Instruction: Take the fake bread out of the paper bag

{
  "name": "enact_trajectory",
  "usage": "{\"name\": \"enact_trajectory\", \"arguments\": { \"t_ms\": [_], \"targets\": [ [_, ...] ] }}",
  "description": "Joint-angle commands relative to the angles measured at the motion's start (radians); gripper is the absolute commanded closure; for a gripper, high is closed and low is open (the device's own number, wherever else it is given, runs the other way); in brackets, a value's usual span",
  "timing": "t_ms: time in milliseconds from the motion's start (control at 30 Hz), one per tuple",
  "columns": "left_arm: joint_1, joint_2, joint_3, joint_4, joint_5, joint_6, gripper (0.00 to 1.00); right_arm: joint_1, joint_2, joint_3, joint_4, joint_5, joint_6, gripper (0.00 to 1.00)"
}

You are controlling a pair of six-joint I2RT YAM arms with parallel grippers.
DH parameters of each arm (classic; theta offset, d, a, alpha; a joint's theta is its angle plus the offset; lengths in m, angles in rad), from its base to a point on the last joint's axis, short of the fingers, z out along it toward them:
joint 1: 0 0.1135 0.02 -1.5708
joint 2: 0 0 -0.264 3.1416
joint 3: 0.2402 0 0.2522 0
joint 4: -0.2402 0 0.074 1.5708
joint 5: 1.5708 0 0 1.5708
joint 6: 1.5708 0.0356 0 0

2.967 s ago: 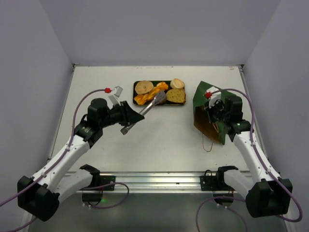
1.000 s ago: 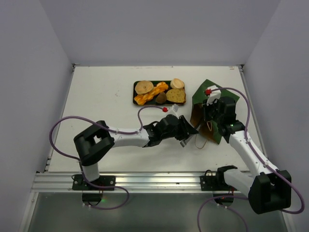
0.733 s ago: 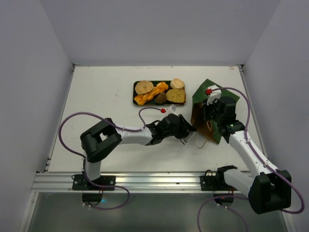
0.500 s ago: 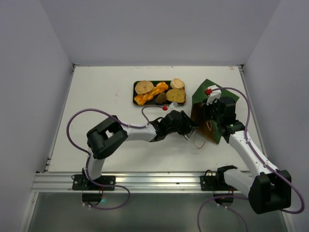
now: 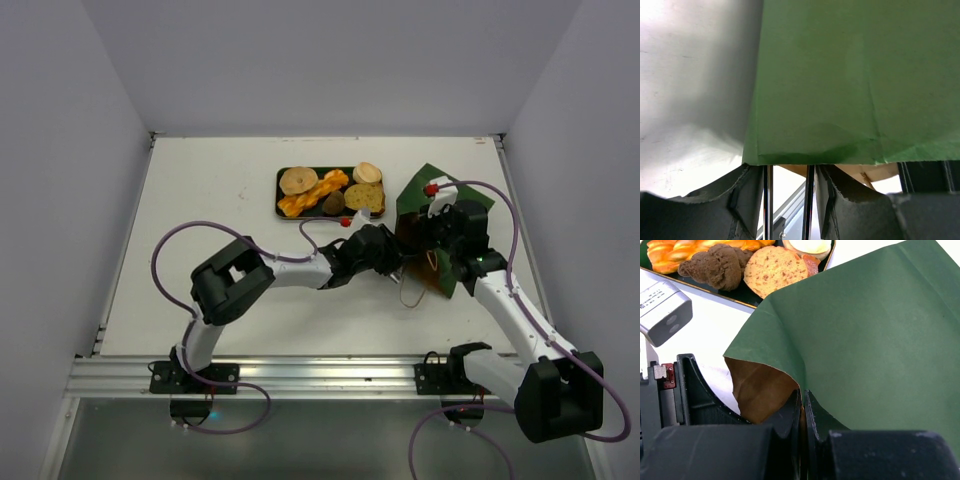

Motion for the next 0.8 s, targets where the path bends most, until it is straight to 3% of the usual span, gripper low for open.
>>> {"name": "enact_trajectory", "arguments": {
  "t_ms": [0,767],
  "targets": [
    [0.014,0.003,0.046,0.011,-0.062,-0.028,0.55,0.005,-0.004,-0.005,0.053,-0.015,0.018,0.94],
    [0.03,0.1,0.15,0.018,-0.065,-0.014,0.53,0.007,0.01,0.0,0.037,-0.044,0.024,0.94]
  ]
}}
